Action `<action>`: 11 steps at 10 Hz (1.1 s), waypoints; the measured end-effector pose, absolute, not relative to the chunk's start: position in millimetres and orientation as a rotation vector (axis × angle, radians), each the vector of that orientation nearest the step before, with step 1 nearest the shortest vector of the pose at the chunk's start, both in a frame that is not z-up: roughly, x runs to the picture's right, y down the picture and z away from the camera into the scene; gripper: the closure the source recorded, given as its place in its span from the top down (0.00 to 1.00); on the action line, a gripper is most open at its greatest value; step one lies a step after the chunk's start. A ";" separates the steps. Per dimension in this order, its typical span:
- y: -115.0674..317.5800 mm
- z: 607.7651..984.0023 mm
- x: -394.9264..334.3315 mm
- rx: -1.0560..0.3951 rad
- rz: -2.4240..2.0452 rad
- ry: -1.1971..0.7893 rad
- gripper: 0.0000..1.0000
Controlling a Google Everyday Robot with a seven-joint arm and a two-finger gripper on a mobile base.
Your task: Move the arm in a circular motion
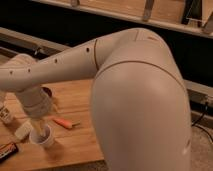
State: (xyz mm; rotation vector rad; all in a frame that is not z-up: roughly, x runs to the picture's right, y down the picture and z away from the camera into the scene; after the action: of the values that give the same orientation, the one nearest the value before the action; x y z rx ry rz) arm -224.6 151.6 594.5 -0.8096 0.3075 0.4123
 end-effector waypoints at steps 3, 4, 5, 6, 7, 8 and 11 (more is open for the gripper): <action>160.6 582.5 -186.4 -0.810 0.486 0.396 0.65; 162.0 578.6 -174.5 -0.807 0.519 0.419 0.65; 162.9 575.5 -164.0 -0.803 0.550 0.440 0.65; 164.9 570.5 -144.9 -0.788 0.601 0.480 0.65; 165.5 569.3 -134.9 -0.775 0.627 0.502 0.65; 164.8 569.0 -122.0 -0.756 0.664 0.529 0.65; 162.9 576.7 -81.9 -0.684 0.790 0.618 0.65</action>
State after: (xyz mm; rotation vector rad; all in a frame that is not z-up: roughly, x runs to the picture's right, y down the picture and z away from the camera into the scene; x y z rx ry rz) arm -81.9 162.9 576.7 -0.6843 0.6179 0.7899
